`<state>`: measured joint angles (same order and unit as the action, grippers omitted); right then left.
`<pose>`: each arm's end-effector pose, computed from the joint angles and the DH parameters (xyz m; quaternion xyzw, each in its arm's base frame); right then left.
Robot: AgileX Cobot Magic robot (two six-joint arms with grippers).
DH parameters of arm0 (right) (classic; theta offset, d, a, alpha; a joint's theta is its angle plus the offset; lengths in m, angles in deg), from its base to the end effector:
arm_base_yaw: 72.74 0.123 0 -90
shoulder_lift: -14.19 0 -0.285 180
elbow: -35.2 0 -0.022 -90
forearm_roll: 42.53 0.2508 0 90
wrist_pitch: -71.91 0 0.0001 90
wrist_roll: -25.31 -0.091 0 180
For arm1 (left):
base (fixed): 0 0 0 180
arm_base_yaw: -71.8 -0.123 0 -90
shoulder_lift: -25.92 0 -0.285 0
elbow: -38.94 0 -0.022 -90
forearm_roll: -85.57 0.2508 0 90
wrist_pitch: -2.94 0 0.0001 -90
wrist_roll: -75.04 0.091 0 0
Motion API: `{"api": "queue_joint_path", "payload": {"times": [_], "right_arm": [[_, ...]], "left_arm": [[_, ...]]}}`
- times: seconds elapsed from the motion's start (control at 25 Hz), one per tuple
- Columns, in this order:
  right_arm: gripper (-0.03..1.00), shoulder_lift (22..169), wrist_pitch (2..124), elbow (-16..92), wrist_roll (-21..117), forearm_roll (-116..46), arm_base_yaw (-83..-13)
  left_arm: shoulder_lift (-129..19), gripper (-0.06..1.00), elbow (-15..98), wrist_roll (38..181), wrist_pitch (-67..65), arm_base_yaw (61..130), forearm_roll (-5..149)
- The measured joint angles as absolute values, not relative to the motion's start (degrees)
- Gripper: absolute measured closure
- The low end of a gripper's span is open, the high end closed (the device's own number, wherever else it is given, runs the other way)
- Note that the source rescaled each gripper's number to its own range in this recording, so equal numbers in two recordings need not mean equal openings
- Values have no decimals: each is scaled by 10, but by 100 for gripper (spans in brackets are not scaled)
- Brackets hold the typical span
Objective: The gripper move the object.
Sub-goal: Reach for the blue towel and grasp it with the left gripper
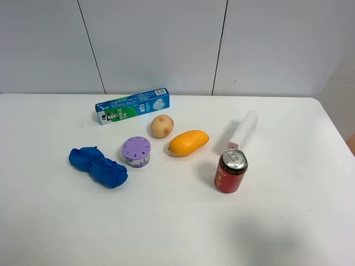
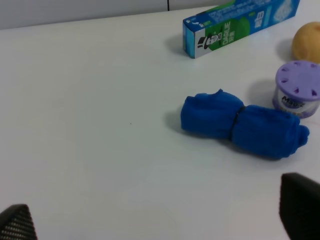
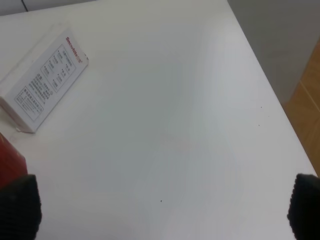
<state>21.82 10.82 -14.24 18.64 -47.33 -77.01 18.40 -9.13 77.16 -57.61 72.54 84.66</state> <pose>-0.0044 -0.0064 0.2728 0.0832 0.8531 -0.0311 0.5142 -0.0064 -0.0012 0.2800 0.0215 0.8484 -0.0016 0.5289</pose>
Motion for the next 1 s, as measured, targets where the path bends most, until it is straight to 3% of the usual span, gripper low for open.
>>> {"api": "queue_joint_path", "payload": {"times": [1.0], "right_arm": [[-3,218,108,-142,186,-473,-770]], "left_arm": [[184,-3,-91,772,-576,725,848]]}}
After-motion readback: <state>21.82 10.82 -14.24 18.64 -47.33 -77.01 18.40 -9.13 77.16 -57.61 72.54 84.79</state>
